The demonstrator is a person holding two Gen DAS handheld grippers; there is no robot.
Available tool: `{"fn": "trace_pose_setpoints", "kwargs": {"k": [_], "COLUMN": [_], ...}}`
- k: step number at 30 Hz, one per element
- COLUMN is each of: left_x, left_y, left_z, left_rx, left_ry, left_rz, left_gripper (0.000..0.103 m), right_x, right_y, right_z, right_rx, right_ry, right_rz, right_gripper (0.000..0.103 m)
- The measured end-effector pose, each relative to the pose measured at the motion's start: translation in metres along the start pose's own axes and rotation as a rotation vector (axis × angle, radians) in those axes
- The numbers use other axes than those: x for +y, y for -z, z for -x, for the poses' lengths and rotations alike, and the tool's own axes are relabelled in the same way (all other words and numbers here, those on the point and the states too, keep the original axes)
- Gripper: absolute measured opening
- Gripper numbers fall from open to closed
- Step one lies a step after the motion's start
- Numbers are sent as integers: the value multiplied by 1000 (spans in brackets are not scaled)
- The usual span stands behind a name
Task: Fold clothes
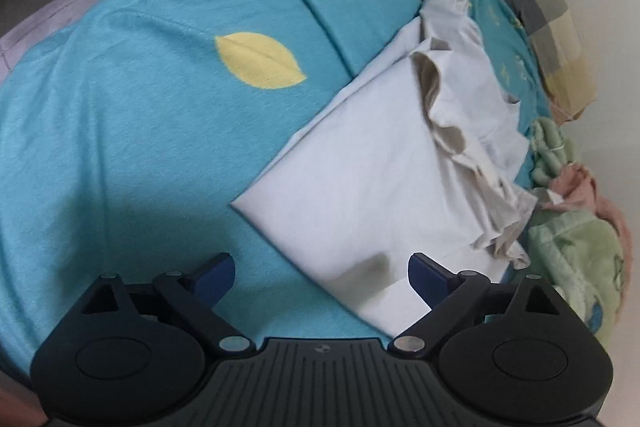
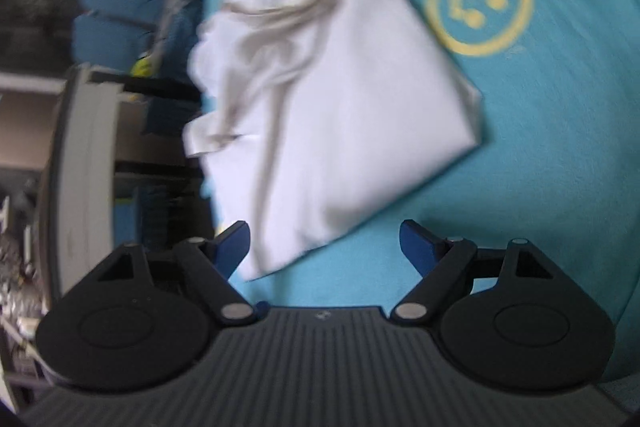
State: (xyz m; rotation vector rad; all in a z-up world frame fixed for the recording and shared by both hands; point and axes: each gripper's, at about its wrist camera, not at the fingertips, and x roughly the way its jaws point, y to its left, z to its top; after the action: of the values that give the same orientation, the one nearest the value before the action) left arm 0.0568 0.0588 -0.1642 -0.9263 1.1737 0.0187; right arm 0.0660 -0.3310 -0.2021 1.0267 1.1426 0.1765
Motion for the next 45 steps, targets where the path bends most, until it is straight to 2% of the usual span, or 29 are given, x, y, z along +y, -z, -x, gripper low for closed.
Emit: {"fn": "trace_pose_setpoints", "kwargs": {"k": [3, 6, 7, 10, 11, 12, 13, 15, 17, 20, 25, 28, 29, 31, 32, 33, 34, 37, 39, 45], "left_x": [3, 6, 7, 8, 8, 6, 4, 5, 7, 11, 23, 21, 20, 18, 18, 17, 16, 7, -2, -39], "left_y": [0, 0, 0, -3, -4, -4, -5, -5, -5, -3, -4, -9, -9, -10, -10, -10, -10, -11, -15, -14], "left_z": [-5, -9, -10, -9, -9, -9, -10, -9, -8, -4, -3, -7, -8, -8, -7, -5, -4, 3, 12, 69], "left_rx": [10, 17, 15, 3, 0, -2, -5, -8, -11, -20, -21, -29, -37, -53, -61, -71, -81, -106, -127, -208], "left_ry": [61, 107, 110, 102, 100, 99, 98, 97, 91, 79, 106, 130, 134, 137, 138, 140, 142, 152, 185, 294], "left_rz": [37, 75, 82, 98, 104, 111, 118, 135, 146, 168, 237, 247, 248, 243, 240, 236, 232, 196, 165, 52], "left_gripper": [84, 76, 75, 63, 62, 59, 55, 50, 49, 50, 61, 59, 56, 34, 28, 16, 13, 9, 8, 6], "right_x": [-9, -10, -11, -14, -14, -13, -14, -16, -16, -11, -8, -3, -2, 0, 1, 2, 4, 9, 13, 37], "right_y": [-4, -5, -6, -8, -9, -8, -8, -8, -12, -13, -12, -12, -13, -14, -15, -14, -14, -12, -11, -8], "right_z": [-4, -2, -2, -2, -2, -2, -2, -1, 1, 7, 16, 20, 20, 21, 22, 23, 23, 28, 34, 62], "right_rx": [-28, -85, -97, -119, -127, -135, -140, -147, -154, -171, -200, -225, -232, -245, -251, -256, -262, -285, -301, -346], "right_ry": [-33, -26, -26, -2, 17, 34, 41, 49, 52, 43, 11, -6, -12, -21, -23, -25, -29, -54, -76, -126], "right_rz": [-75, -86, -91, -100, -95, -87, -85, -84, -71, -47, -42, -15, -10, -2, 2, 9, 17, 43, 56, 108], "right_gripper": [79, 66, 65, 47, 36, 29, 27, 16, 12, 10, 9, 8, 8, 8, 8, 8, 8, 8, 8, 8]}}
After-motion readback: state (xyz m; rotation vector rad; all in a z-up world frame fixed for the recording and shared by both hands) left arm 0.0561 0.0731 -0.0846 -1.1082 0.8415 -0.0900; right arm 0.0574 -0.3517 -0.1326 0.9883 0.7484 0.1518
